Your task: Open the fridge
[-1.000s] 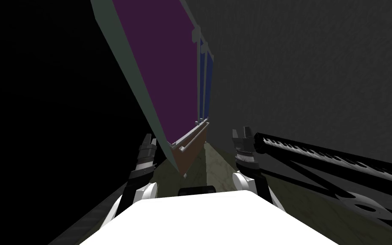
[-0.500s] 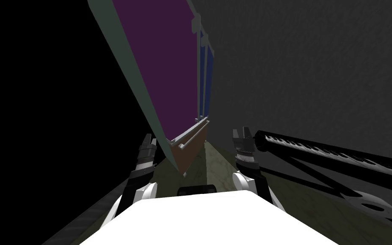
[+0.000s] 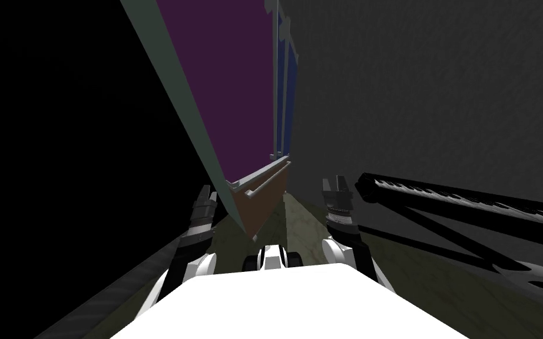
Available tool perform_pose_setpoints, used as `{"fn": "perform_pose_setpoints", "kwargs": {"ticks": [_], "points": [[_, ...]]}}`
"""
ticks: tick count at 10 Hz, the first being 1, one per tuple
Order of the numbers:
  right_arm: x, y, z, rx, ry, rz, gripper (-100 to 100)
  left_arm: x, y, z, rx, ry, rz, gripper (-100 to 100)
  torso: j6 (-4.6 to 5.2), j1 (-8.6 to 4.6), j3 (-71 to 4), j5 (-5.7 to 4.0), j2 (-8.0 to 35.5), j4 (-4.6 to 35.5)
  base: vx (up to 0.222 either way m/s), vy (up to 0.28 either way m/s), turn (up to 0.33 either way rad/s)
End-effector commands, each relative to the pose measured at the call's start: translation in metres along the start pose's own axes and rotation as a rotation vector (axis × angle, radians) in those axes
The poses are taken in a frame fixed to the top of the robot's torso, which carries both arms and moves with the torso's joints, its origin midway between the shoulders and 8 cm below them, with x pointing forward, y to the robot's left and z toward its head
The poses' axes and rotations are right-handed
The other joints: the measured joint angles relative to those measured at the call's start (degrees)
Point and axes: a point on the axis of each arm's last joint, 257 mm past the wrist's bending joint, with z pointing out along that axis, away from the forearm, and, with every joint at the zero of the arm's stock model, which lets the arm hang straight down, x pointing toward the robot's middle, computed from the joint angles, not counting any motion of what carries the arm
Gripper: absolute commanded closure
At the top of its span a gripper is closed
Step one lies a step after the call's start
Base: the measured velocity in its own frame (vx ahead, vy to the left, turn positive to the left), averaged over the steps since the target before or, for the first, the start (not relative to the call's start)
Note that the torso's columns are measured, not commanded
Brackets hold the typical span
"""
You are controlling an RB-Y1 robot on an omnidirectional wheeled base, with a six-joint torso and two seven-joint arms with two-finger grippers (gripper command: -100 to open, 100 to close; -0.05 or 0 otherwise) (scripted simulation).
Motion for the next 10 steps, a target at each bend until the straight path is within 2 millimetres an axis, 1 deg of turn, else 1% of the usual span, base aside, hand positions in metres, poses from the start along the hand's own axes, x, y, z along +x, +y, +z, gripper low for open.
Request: {"fn": "perform_pose_setpoints", "kwargs": {"ticks": [1,4,5,6,8,9,10], "points": [[0.0,0.0,0.0,0.0,0.0,0.0,0,0.003,0.008,-0.001,-0.015,0.062,0.04,-100,0.0,-0.05,-1.15,-0.01,0.49,0.55,0.047,-0.058,0.043],[0.0,0.0,0.0,0.0,0.0,0.0,0,-0.001,0.026,-0.003,-0.059,0.106,0.08,-100,0.0,-0.04,-1.43,-0.02,0.73,0.79,0.065,-0.077,0.066],[0.0,0.0,0.0,0.0,0.0,0.0,0,-0.006,0.04,-0.005,-0.098,0.119,0.1,-100,0.01,0.0,-1.44,0.0,0.72,0.79,0.127,-0.142,0.094],[0.0,0.0,0.0,0.0,0.0,0.0,0,-0.009,0.048,-0.006,-0.12,0.121,0.108,-100,0.0,-0.15,-1.5,-0.03,0.62,0.76,0.132,-0.155,0.142],[0.0,0.0,0.0,0.0,0.0,0.0,0,-0.017,0.063,-0.009,-0.166,0.12,0.122,-100,0.01,0.04,-1.41,0.0,0.78,0.8,0.106,-0.12,0.08],[0.0,0.0,0.0,0.0,0.0,0.0,0,-0.025,0.078,-0.013,-0.211,0.114,0.133,-100,0.01,0.14,-1.37,0.04,0.84,0.82,0.133,-0.127,0.138],[0.0,0.0,0.0,0.0,0.0,0.0,0,-0.029,0.085,-0.014,-0.234,0.11,0.137,-100,-0.01,0.06,-1.42,0.02,0.75,0.8,0.123,-0.17,0.127]]}}
